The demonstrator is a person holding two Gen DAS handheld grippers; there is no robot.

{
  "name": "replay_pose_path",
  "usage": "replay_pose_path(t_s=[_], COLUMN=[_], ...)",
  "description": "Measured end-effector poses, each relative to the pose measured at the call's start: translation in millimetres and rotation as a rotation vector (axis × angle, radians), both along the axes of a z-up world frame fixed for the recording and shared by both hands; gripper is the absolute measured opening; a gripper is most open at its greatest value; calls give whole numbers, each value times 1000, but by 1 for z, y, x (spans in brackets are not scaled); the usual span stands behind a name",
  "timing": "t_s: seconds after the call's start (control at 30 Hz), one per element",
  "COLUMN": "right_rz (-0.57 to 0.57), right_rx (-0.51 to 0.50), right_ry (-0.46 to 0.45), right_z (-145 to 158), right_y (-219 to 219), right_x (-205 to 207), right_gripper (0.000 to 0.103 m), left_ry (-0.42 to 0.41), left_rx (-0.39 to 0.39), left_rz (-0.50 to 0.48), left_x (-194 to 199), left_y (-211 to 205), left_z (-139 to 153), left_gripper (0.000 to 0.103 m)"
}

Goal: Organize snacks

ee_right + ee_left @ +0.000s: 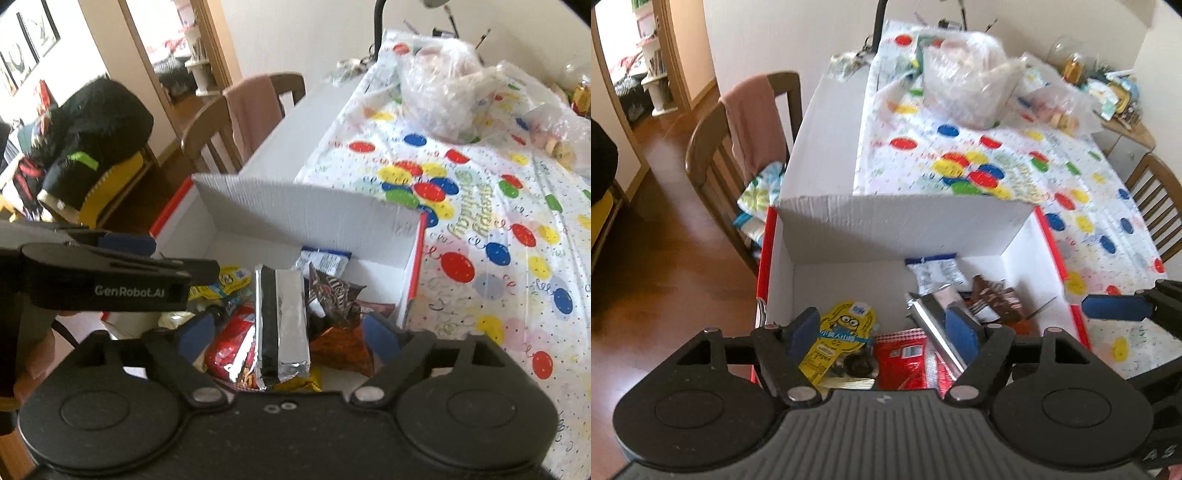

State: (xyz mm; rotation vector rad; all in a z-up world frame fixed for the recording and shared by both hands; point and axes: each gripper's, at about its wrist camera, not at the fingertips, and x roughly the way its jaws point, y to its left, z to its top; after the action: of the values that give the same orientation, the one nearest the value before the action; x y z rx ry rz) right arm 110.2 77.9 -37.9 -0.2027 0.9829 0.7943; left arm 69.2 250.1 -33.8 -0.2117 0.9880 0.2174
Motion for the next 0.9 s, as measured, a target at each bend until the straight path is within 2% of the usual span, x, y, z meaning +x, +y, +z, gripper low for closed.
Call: replay_pose_path(t_s=[0.27,0.43,0.57,0.67,0.9], right_rz=[-36,-72,-96,-109,-153], right_rx=[88,121,151,164,214], right_ry=[-58,-86,-108,-150,-201], right_z=[20,24,28,30,28], right_y=[-31,-51,-64,-71,-93], right_x=[-11,-18,-25,-32,-48], right_gripper=[98,103,103,103,103], left_ry=[-84,-136,-168,-187,-225], left_rx=[13,21,6,-3,23], left_rz=[-25,-37,-52,-60,-53], left_x=[-24,-41,-51,-56,-71], left_y=[-17,-27,-35,-41,-56], left_z=[23,35,41,43,47], left_gripper=[80,85,88,101,102])
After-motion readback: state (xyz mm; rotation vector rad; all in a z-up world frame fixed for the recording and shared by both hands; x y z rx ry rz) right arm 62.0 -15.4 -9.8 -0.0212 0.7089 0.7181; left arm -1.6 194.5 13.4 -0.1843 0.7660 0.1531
